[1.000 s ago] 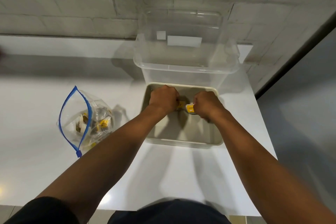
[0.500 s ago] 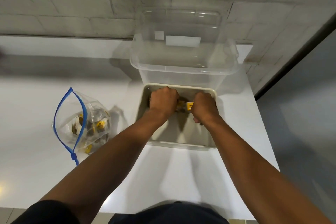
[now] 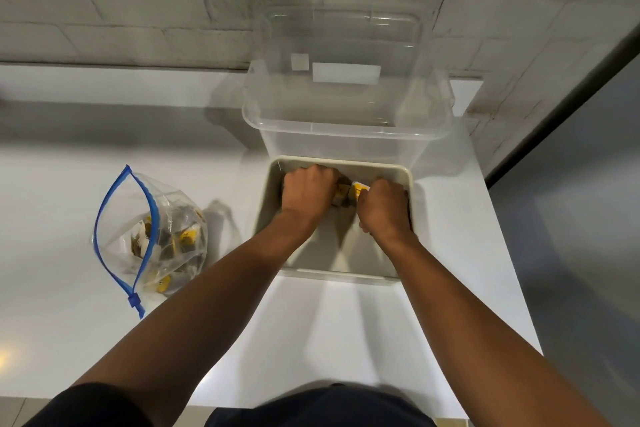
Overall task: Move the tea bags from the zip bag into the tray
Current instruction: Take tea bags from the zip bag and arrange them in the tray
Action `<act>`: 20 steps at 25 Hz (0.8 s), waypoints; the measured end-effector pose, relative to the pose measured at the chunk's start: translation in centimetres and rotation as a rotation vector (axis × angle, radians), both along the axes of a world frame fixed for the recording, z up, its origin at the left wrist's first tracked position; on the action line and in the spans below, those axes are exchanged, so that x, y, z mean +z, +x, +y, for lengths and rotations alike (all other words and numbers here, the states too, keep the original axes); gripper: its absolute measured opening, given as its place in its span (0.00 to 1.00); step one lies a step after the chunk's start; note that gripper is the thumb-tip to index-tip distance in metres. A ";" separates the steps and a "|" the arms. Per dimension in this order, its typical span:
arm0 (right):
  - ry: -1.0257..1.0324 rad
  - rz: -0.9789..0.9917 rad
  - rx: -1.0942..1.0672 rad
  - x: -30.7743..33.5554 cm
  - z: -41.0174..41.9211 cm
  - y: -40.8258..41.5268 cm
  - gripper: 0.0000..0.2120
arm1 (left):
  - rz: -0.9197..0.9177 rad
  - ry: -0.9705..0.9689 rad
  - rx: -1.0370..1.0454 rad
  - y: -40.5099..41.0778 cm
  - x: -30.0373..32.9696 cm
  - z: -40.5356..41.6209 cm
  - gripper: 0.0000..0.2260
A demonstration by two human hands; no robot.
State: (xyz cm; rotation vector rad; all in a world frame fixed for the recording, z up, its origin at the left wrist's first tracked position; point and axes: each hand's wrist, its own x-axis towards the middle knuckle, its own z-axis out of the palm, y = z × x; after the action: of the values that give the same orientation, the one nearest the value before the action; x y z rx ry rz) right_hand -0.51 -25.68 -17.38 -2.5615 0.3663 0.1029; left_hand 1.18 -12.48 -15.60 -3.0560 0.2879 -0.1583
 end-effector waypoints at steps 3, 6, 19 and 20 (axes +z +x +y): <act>0.057 0.073 -0.020 -0.1 0.1 -0.4 0.04 | -0.005 -0.005 -0.029 0.0 -0.1 0.1 0.10; 0.100 0.145 -0.025 0.2 -0.1 -0.4 0.04 | -0.004 -0.029 -0.006 0.0 0.1 0.3 0.09; 0.028 0.133 0.043 0.6 0.0 0.1 0.07 | -0.028 -0.045 -0.003 -0.2 -0.3 0.8 0.09; 0.009 0.114 0.050 0.4 0.0 0.1 0.07 | -0.034 -0.043 -0.011 -0.2 -0.3 0.8 0.09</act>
State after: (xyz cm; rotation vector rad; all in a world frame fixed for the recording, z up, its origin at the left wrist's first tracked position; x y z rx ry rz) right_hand -0.38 -25.68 -16.96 -2.5634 0.3438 0.2691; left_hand 0.99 -11.67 -15.90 -3.0909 0.3039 -0.2194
